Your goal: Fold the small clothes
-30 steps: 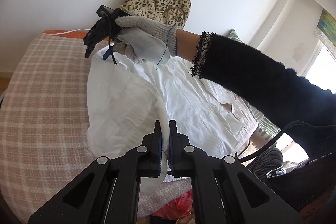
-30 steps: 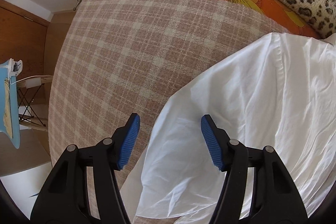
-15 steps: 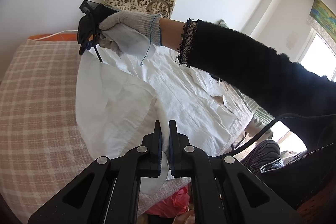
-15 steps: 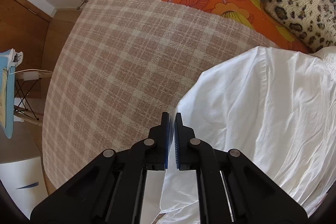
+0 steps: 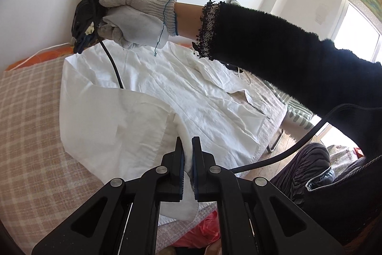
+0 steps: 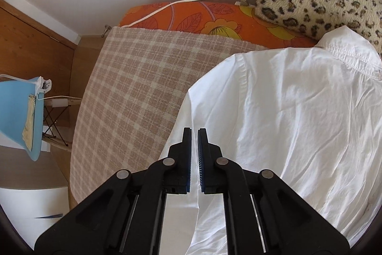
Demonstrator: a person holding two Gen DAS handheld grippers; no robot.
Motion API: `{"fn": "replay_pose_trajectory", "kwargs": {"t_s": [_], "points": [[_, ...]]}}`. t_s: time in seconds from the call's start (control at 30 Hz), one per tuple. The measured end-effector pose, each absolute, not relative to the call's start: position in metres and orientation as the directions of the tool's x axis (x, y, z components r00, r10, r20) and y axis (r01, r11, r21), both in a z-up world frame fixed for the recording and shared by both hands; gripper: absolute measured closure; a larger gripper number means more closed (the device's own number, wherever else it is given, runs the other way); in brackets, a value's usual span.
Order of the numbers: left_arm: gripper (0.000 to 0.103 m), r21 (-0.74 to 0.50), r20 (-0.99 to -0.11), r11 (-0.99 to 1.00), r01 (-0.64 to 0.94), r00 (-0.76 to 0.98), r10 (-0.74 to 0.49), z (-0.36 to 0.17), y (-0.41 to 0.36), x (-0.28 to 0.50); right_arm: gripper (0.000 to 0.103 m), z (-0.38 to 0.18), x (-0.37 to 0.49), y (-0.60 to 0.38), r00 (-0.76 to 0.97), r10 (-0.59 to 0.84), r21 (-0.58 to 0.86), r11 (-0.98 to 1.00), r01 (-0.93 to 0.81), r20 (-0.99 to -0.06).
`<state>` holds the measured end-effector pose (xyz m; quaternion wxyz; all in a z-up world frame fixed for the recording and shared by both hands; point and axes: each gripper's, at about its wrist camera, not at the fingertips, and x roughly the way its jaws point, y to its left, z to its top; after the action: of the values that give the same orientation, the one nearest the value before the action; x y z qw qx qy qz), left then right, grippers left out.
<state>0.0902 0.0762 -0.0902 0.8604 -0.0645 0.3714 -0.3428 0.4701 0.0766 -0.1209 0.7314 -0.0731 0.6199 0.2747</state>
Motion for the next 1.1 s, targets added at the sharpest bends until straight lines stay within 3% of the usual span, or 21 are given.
{"fn": "replay_pose_trajectory", "kwargs": {"t_s": [0.1,0.43,0.47,0.5,0.77,1.1], "points": [[0.099,-0.371,-0.601,0.757,0.538,0.482,-0.637,-0.093,0.074,0.091,0.060,-0.134,0.467,0.080,0.082,0.300,0.216,0.826,-0.520,-0.950],[0.099,-0.403,-0.594,0.750,0.525,0.473,-0.651,-0.096,0.082,0.089,0.060,-0.172,0.477,0.098,0.040,0.329,0.259,0.808,-0.529,-0.943],[0.099,-0.403,-0.596,0.749,0.526,0.471,-0.651,-0.096,0.083,0.089,0.067,-0.173,0.476,0.098,0.042,0.346,0.273,0.804,-0.528,-0.937],[0.099,-0.400,-0.598,0.750,0.526,0.470,-0.649,-0.096,0.083,0.089,0.098,-0.173,0.475,0.099,0.046,0.364,0.285,0.797,-0.533,-0.930],[0.099,-0.336,-0.625,0.762,0.554,0.475,-0.620,-0.095,0.068,0.089,0.101,-0.148,0.481,0.079,0.161,0.395,0.267,0.818,-0.509,-0.904],[0.099,-0.251,-0.683,0.712,0.656,0.402,-0.610,-0.116,0.008,0.097,0.101,-0.134,0.502,0.008,0.207,0.467,0.349,0.833,-0.430,-0.859]]}}
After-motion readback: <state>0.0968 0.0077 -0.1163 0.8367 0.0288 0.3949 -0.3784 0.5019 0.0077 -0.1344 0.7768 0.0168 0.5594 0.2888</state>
